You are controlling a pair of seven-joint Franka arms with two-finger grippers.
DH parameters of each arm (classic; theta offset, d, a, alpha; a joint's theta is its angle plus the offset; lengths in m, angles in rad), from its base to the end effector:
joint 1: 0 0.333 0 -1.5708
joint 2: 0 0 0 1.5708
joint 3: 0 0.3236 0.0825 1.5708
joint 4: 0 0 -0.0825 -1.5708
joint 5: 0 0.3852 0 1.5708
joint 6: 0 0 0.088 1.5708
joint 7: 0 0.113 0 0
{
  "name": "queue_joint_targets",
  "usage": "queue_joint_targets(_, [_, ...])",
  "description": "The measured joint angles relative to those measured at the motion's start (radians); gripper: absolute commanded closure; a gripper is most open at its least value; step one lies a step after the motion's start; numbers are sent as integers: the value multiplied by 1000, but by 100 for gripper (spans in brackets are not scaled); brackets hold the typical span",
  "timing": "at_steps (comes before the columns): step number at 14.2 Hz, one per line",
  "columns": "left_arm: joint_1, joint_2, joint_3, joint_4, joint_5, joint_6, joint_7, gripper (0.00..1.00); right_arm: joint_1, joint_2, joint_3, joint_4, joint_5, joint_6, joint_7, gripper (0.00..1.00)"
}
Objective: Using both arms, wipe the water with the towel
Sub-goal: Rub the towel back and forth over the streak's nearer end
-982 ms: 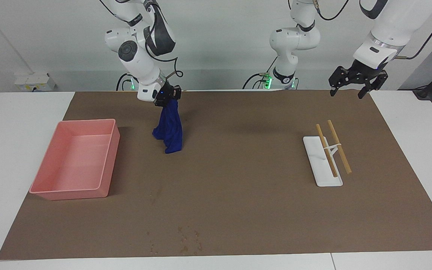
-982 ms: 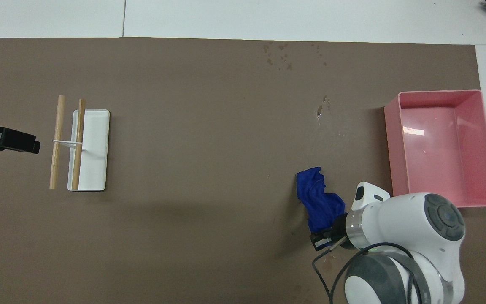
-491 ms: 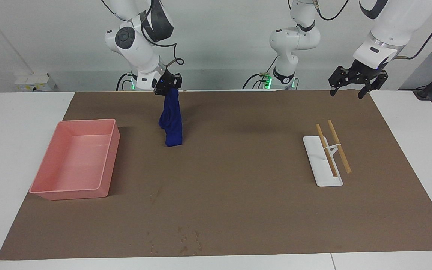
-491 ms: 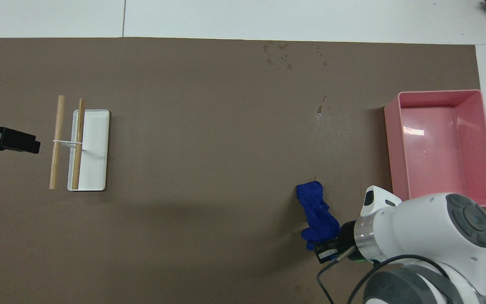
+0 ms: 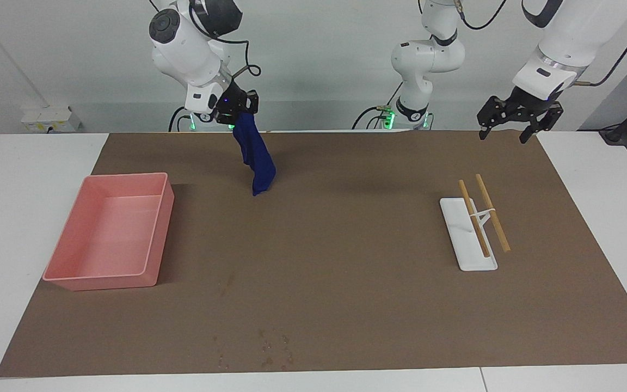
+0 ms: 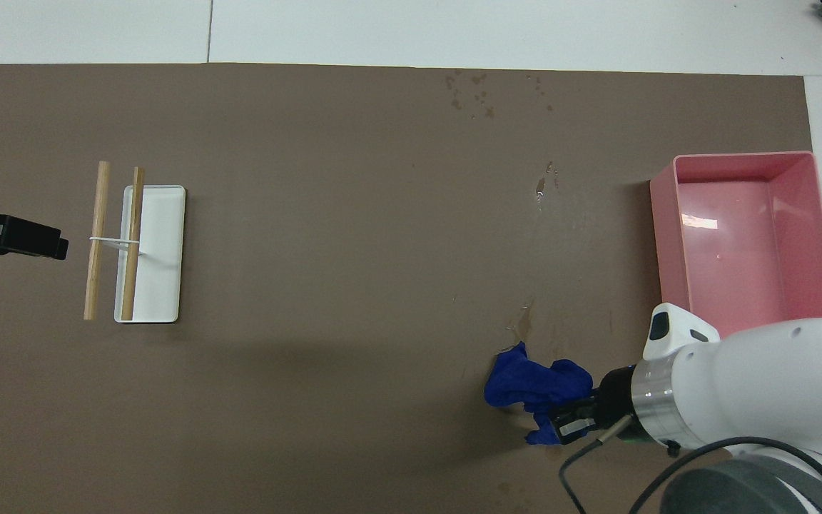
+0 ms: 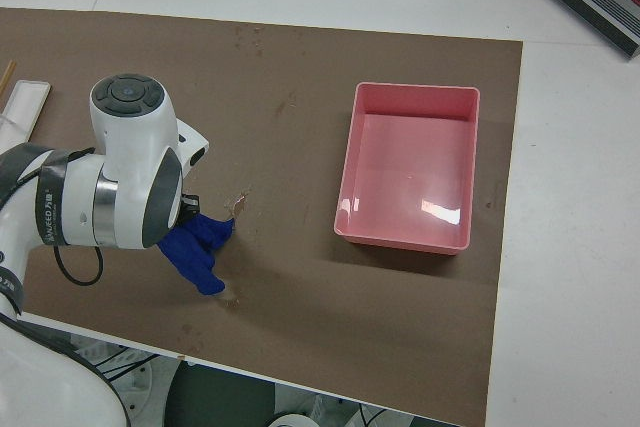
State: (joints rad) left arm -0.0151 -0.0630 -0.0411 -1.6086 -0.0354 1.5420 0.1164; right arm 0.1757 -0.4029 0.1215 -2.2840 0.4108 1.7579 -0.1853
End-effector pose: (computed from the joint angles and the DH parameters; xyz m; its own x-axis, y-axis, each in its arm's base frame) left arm 0.5315 -0.0347 0.6400 0.9850 -0.1726 0.0002 -0.1725 -0.9845 0.0330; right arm 0.3871 0.1625 0.5054 0.9260 0.3704 -0.0723 0.3231 -0.8771 -0.3554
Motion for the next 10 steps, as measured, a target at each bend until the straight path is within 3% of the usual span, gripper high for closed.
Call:
queue_joint_targets(7, [0, 0, 0, 0, 0, 0, 0, 0, -29, 104, -1, 133, -107, 33, -29, 100])
queue_joint_targets(10, [0, 0, 0, 0, 0, 0, 0, 0, -37, 191, -1, 212, -173, 79, -83, 100])
